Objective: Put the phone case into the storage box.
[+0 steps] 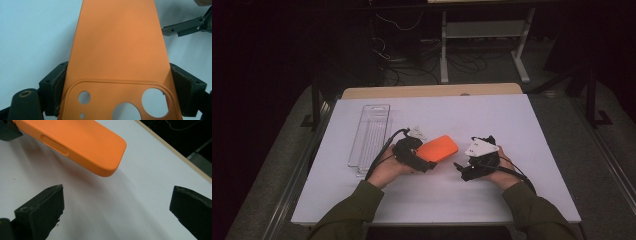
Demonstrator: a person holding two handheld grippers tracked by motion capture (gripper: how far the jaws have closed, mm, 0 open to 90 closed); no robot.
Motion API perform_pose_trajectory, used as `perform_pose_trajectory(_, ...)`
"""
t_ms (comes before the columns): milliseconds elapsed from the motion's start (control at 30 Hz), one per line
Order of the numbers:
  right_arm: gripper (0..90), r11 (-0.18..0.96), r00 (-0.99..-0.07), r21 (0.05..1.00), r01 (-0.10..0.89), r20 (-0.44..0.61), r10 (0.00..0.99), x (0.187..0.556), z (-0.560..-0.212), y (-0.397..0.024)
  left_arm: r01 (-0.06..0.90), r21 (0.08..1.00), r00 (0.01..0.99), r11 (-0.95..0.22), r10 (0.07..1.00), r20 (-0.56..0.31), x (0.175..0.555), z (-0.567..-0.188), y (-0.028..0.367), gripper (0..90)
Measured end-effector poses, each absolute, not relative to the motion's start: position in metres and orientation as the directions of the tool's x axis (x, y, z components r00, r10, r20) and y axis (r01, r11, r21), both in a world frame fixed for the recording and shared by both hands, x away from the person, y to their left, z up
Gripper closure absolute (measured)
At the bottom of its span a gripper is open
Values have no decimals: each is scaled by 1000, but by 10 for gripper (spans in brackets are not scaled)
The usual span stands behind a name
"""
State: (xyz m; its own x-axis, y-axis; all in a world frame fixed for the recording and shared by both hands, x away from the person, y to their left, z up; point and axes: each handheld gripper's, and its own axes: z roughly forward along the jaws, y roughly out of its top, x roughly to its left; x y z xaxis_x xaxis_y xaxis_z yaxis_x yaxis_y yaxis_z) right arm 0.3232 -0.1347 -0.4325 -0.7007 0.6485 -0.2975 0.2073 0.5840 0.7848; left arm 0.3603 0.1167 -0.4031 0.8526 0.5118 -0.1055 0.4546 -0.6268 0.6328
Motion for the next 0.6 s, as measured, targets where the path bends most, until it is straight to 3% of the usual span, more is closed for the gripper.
perform_pose_trajectory(600, 0, 644, -662, 760, 88, -439, 608, 318, -428, -133, 461, 643, 847, -611, 520, -113, 359, -404, 114, 150)
